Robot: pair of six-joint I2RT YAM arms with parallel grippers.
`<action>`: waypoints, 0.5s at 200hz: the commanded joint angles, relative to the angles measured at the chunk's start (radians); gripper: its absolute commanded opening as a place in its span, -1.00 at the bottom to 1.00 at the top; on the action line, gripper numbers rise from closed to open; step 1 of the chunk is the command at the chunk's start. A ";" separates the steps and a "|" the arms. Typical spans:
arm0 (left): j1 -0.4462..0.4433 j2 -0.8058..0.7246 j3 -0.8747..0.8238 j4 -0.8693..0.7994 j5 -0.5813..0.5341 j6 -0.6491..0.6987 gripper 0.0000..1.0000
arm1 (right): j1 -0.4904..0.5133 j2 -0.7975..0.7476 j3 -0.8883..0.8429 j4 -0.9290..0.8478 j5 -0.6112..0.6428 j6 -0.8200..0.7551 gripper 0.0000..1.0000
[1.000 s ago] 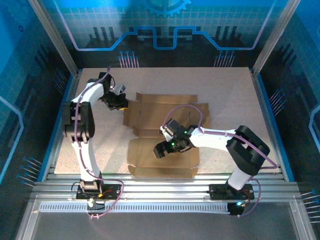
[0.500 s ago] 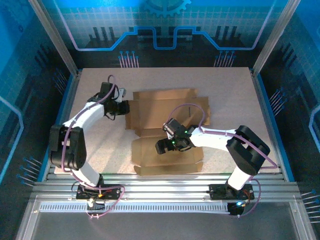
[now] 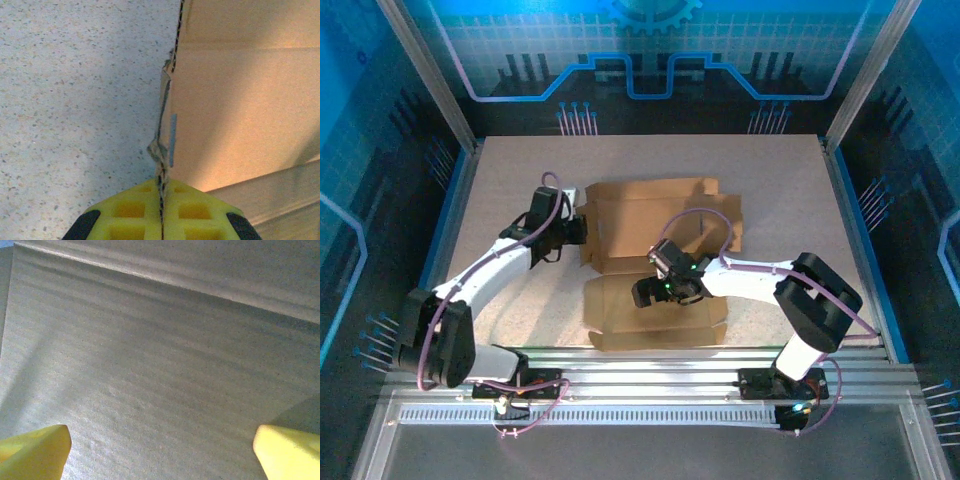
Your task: Fold the paper box
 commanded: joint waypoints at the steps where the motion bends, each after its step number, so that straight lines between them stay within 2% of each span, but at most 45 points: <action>1: -0.058 -0.024 -0.062 -0.123 -0.008 -0.036 -0.86 | 0.008 0.017 -0.044 -0.037 0.028 0.029 0.93; 51: -0.157 -0.096 -0.148 -0.142 -0.126 -0.079 -0.85 | 0.022 0.011 -0.052 -0.020 0.005 0.038 0.93; 79: -0.206 -0.138 -0.216 -0.117 -0.150 -0.131 -0.81 | 0.027 0.004 -0.060 -0.016 0.009 0.046 0.93; 100: -0.260 -0.158 -0.253 -0.127 -0.221 -0.176 -0.81 | 0.032 0.000 -0.065 -0.011 0.008 0.053 0.93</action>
